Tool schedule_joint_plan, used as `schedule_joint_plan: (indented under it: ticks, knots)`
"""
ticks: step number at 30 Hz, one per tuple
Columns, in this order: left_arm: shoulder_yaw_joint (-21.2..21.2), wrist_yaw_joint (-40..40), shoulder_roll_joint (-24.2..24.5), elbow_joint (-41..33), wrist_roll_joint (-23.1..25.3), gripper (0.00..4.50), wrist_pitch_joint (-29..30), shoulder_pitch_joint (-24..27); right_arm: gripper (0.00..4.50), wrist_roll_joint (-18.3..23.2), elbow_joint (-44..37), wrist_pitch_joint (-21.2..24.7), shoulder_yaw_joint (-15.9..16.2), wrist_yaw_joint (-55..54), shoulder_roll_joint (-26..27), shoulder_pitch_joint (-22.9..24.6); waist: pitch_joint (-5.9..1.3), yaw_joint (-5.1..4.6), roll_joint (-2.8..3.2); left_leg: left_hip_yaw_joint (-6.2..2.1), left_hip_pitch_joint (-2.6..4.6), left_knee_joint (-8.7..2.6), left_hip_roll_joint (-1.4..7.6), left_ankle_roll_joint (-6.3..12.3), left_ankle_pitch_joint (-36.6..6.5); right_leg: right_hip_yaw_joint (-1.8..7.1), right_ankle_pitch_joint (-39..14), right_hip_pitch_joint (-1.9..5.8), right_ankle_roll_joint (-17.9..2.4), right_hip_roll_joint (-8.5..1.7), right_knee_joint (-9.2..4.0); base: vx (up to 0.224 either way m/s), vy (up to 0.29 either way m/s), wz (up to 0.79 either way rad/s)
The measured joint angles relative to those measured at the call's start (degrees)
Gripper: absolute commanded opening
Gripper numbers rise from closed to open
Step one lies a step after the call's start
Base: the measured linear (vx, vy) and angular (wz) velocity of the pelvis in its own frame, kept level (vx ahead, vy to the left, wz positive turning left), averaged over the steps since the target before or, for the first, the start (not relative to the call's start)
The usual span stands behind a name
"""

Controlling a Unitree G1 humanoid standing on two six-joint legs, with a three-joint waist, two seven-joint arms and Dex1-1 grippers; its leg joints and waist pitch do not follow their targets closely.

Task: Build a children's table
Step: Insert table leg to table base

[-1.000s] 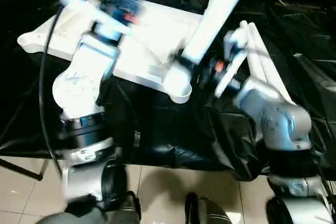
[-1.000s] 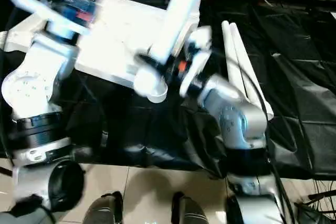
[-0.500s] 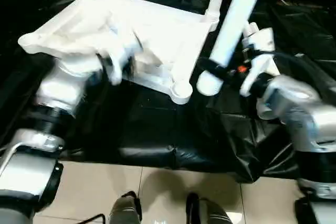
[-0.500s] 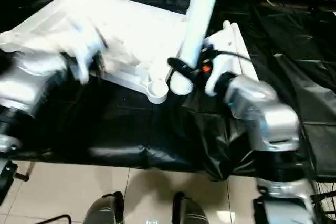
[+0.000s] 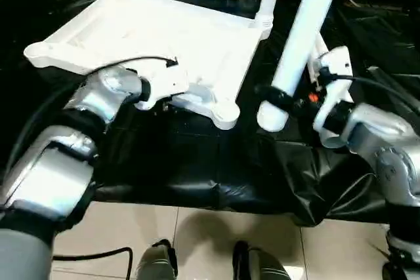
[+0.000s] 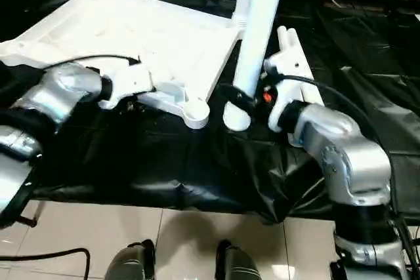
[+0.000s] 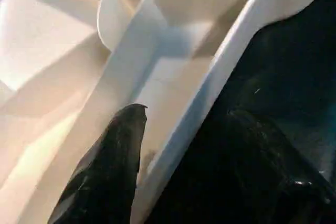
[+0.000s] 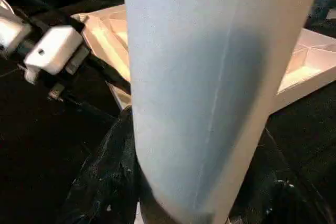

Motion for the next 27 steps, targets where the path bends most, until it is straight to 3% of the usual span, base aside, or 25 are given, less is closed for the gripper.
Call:
schedule_joint_plan:
  ticks: [3,5,8,17,21,27]
  knots:
    - [0.1,0.3,-1.0,2.0,0.7,2.84,-1.4,-0.6,1.84,0.0,-0.1,0.6,0.0,0.0,0.0,0.0,0.00,0.07,0.00,0.00,0.00,0.00,0.01,0.00,0.0,-0.01,0.0,0.00,0.0,0.00,0.00,0.000,0.000,0.00]
    - [0.0,0.2,-1.2,2.6,1.4,2.48,-2.2,-0.8,1.84,0.0,-0.4,0.9,0.0,0.0,0.0,0.0,0.00,0.02,0.00,0.00,0.00,0.00,0.01,0.00,0.0,0.00,0.0,0.00,0.0,0.00,-0.01,0.000,0.000,0.00]
    - [-0.2,-0.9,-1.3,3.3,2.2,2.38,-2.9,-1.6,1.84,0.0,-1.2,0.9,0.0,0.1,-0.1,0.0,0.00,0.03,0.00,0.00,0.00,0.00,0.01,0.00,0.0,0.00,0.0,0.01,-0.1,0.00,-0.01,0.000,0.000,0.00]
    - [-3.3,-13.6,-0.9,3.9,6.3,1.66,-1.2,-4.7,1.84,-0.1,-1.1,0.9,0.8,0.4,-0.8,0.0,-0.02,-0.09,0.03,0.02,0.04,-0.01,0.02,0.01,0.0,0.04,0.1,0.03,-0.2,-0.01,-0.05,0.000,0.000,0.00]
    - [-5.0,-19.4,0.3,3.3,8.2,1.53,-1.0,-5.4,1.84,-0.3,-1.0,0.6,1.3,0.9,-0.8,0.0,-0.03,-0.23,0.04,0.01,0.07,-0.02,0.03,0.01,0.0,0.04,0.1,0.03,-0.2,0.00,-0.03,0.000,0.000,0.00]
    - [-4.9,-26.0,1.1,0.4,8.1,1.06,0.4,-4.7,1.84,-1.3,0.2,-1.1,2.2,1.0,-0.6,-0.6,-0.04,0.15,0.06,0.01,0.06,-0.01,0.08,0.00,0.0,0.03,0.1,0.03,-0.3,-0.03,-0.02,0.000,0.000,0.00]
